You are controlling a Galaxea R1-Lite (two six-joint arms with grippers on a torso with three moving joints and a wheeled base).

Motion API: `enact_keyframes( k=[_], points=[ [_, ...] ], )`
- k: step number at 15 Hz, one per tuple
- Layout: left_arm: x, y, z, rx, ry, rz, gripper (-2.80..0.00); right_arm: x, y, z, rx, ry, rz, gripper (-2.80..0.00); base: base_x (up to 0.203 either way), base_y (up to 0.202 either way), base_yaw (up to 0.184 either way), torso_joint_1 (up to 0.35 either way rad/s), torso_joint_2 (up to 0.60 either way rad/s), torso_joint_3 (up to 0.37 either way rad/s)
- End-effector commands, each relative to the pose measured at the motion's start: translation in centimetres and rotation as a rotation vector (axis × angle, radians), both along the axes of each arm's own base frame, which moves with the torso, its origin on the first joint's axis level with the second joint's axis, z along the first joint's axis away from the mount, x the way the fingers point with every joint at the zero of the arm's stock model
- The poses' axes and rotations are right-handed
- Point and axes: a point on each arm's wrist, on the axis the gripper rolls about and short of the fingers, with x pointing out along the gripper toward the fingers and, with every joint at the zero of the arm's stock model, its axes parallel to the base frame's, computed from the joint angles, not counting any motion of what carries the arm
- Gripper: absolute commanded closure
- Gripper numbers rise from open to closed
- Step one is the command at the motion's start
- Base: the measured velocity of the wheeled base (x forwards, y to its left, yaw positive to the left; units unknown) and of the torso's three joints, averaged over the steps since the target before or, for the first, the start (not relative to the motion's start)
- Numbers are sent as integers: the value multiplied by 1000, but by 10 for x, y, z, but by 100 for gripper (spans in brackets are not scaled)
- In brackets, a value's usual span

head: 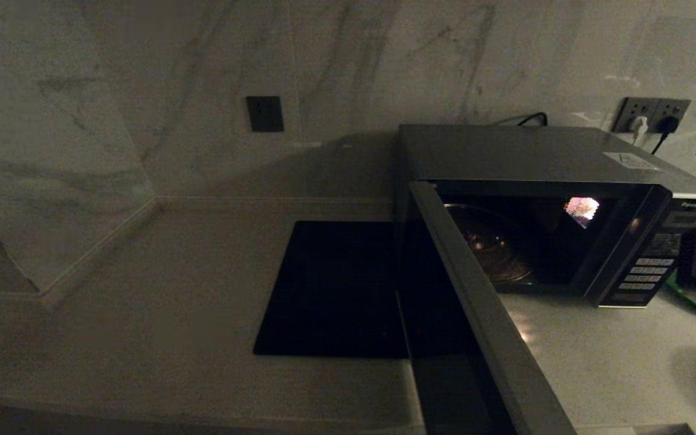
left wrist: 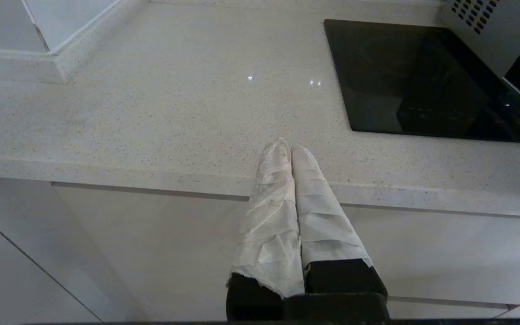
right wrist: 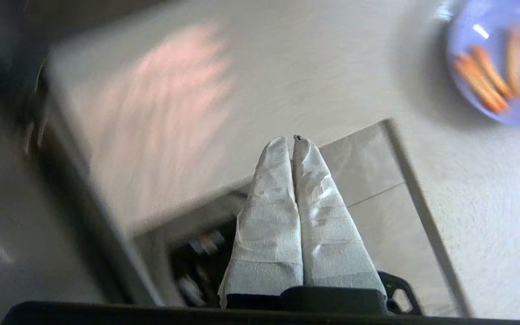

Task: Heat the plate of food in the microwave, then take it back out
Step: Put the plate in the microwave oven

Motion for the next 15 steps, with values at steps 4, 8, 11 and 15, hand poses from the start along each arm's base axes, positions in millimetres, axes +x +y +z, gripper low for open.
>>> enact_keyframes(
  k=[4, 8, 11, 15],
  points=[
    [0, 0, 0, -1, -1, 0, 0, 7, -83, -10, 90, -65, -384, 0, 0, 0, 0, 0, 0, 0],
    [0, 0, 0, -1, -2, 1, 0, 11, -126, -42, 68, -144, -537, 0, 0, 0, 0, 0, 0, 0],
    [0, 0, 0, -1, -1, 0, 0, 8, -171, -60, 132, -163, -624, 0, 0, 0, 0, 0, 0, 0],
    [0, 0, 0, -1, -1, 0, 0, -3, -220, -80, 296, -146, -647, 0, 0, 0, 0, 0, 0, 0]
  ],
)
